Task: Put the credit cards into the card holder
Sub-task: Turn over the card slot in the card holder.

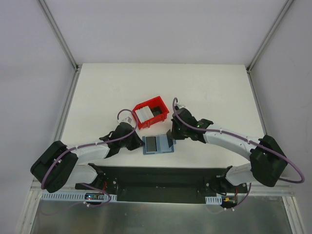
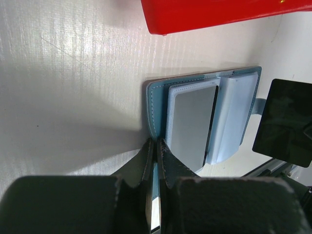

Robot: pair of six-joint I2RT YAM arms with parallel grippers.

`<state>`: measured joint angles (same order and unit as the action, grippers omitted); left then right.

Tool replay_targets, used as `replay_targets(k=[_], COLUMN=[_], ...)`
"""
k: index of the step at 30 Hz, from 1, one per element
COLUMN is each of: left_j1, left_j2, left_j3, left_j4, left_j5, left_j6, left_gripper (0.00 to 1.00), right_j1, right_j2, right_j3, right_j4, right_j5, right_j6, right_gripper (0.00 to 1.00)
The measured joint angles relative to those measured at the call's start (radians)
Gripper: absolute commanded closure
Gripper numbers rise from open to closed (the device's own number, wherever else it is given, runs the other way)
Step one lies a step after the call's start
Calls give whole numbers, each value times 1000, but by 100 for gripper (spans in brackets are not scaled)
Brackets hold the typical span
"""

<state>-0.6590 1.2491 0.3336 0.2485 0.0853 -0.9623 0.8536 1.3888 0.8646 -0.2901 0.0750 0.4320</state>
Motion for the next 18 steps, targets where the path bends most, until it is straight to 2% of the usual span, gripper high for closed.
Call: replay_targets(k=[18], left_j1=[0], left_j2=[1], left_j3=[0], left_j4=[1], left_j5=[11], left_j6=[0], left_gripper=[100], right_j1=[9], right_j2=[89], right_j3=[3], right_j4=[21], right_j5=[26], right_j6=[11], right_gripper=[100])
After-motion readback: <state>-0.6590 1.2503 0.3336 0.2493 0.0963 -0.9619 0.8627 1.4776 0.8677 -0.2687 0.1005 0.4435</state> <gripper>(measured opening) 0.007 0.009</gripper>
